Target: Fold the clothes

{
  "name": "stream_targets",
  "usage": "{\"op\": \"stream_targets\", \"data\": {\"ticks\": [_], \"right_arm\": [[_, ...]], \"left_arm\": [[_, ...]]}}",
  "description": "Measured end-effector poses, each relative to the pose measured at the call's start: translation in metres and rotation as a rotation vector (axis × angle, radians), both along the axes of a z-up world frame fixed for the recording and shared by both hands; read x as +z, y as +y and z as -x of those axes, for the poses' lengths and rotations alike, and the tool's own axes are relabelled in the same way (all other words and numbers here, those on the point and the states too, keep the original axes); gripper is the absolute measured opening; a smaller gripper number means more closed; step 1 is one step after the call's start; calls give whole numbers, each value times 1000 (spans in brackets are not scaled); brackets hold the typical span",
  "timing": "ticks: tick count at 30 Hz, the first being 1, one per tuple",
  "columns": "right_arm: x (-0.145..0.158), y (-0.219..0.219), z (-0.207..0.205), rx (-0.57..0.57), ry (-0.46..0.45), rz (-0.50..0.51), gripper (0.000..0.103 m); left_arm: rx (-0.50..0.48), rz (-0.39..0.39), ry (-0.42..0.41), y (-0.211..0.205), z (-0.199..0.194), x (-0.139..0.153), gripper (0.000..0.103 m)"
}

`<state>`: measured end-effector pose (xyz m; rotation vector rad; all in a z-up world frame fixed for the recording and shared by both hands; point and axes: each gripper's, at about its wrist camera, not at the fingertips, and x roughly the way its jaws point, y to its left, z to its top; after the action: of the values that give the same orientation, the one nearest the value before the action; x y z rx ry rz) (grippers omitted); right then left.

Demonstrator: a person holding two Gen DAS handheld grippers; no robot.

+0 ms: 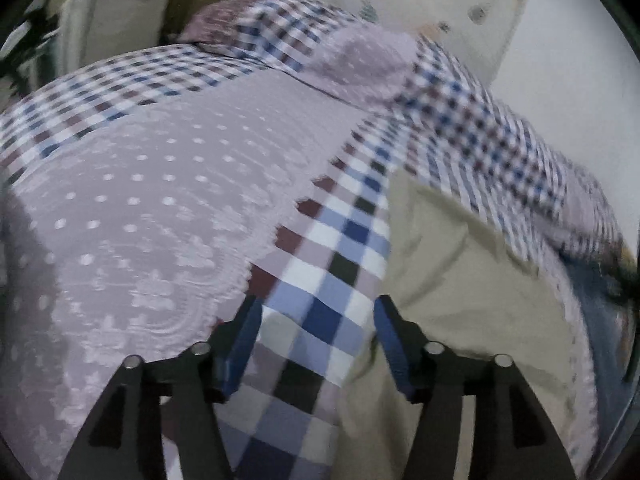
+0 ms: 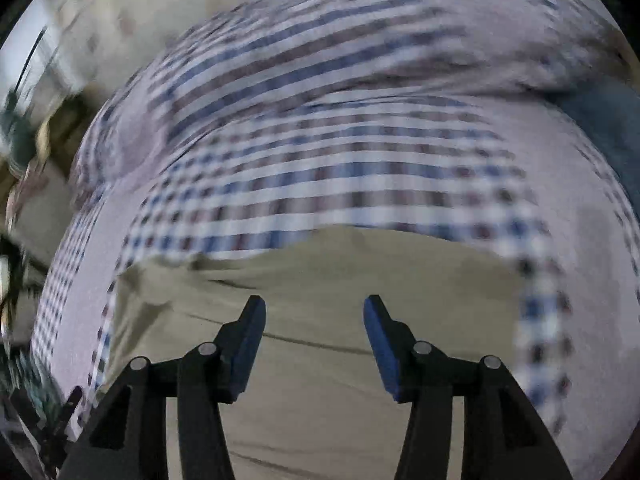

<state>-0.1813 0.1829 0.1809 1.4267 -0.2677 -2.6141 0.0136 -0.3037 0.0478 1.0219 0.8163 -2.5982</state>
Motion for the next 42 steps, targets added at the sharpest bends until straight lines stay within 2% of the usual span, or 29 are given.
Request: {"op": "stream_targets", "data": {"ticks": [2,4,8,17,18,19,20,23,26,30,31,33,34,36,37,38,40,42], "right_arm": [[-2,37,-15,-67,10,17,55],[-16,62,-13,-97,2,28,55],[-41,91,-15,-100,-34,51,54],[-98,71,14,-8,-104,-14,47],[-104,69,14,-2,-107,-25,44],[-108,66,15,7,-105,-30,29],[-110,63,15,18,-103,-45,0],[-107,56,7,43,-103,-124,1],[-90,69,-9,-5,-68,-144,1],[-94,86,-18,-93,-78,-144,2],[-97,89,-17,-113,-83,-144,6],[-96,97,-26,-150,-88,-92,7],[-95,102,-31,-169,-91,-64,10],[-91,102,-44,-160,-79,-30,22],[-90,100,-54,-151,-76,-6,34],[-89,99,-63,-142,-74,19,38],[-90,98,-76,-127,-85,40,38],[-98,93,-84,-121,-108,17,38]], "left_arm": [[15,-11,39,-5,-5,3,64],[10,2,44,-2,-3,4,64],[-23,32,29,13,6,1,64],[-95,164,9,58,21,1,64],[-101,177,5,61,23,1,64],[-106,187,1,64,24,1,64],[-109,197,-5,65,25,0,64],[-105,195,-21,64,27,-4,64],[-94,178,-23,60,26,-6,64],[-92,176,-31,58,26,-8,64],[-94,177,-35,58,27,-9,64],[-93,176,-36,58,27,-9,64],[-93,175,-36,57,27,-10,64],[-92,172,-36,57,27,-10,64],[-92,170,-35,57,27,-10,64],[-93,169,-34,57,27,-10,64],[-96,173,-32,57,26,-9,64],[-102,177,-30,58,25,-8,64]]}}
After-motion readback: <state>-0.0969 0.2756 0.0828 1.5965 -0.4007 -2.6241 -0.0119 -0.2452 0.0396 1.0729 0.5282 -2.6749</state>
